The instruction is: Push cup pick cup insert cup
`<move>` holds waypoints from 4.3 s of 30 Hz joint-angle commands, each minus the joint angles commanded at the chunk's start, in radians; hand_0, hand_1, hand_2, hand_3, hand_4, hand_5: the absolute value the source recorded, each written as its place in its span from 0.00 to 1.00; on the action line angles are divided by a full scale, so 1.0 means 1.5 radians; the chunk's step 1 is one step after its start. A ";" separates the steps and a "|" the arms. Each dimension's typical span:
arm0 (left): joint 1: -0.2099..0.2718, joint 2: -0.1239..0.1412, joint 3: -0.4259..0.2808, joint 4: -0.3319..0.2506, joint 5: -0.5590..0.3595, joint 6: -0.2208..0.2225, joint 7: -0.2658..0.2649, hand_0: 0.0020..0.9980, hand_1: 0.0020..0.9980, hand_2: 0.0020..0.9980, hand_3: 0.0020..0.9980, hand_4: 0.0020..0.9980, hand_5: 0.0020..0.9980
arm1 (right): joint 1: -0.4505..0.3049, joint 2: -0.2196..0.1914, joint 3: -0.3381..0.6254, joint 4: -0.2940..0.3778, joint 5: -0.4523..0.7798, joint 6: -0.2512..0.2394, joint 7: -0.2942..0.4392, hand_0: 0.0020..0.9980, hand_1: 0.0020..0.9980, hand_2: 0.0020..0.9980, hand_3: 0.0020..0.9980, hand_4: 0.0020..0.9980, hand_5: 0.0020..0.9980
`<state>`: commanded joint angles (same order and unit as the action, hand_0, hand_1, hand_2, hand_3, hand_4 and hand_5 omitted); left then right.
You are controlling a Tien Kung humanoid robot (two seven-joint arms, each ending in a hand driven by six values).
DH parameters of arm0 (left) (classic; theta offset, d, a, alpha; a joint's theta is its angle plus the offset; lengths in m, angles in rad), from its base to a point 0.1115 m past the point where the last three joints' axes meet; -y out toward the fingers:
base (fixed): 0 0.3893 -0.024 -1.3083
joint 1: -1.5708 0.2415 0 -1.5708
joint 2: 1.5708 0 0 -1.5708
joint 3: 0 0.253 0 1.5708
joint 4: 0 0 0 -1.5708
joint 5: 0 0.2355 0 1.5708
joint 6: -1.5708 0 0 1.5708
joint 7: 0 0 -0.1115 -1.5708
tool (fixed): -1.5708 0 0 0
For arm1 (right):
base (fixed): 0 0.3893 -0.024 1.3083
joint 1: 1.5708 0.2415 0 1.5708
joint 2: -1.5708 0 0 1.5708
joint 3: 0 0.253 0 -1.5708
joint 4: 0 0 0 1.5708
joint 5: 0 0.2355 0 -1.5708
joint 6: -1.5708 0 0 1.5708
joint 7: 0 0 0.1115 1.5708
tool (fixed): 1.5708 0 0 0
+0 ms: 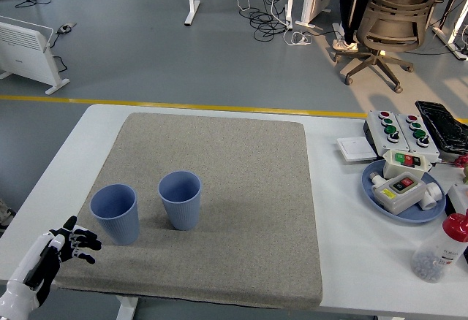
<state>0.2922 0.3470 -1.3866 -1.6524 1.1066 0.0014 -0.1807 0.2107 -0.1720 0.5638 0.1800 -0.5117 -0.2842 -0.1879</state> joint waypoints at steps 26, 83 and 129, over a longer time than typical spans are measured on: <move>-0.092 -0.021 0.075 0.072 0.002 0.014 0.002 0.56 0.57 0.51 0.44 0.64 1.00 | 0.001 0.002 -0.014 0.000 0.016 0.000 0.003 0.67 0.62 0.63 0.58 0.14 0.47; -0.217 -0.038 0.127 0.224 -0.014 0.047 -0.032 0.64 0.59 0.51 0.45 0.64 1.00 | 0.003 0.008 -0.015 0.000 0.019 -0.001 0.000 0.67 0.61 0.63 0.58 0.14 0.47; -0.428 -0.047 0.225 0.439 -0.067 0.082 -0.083 0.64 0.59 0.51 0.45 0.62 1.00 | 0.003 0.015 -0.007 0.002 -0.004 -0.002 -0.009 0.67 0.61 0.63 0.58 0.14 0.47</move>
<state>-0.3506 0.2759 -1.0493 -0.9946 1.0060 0.1239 -0.3046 0.2146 -0.1489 0.5534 0.1825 -0.5170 -0.2869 -0.2011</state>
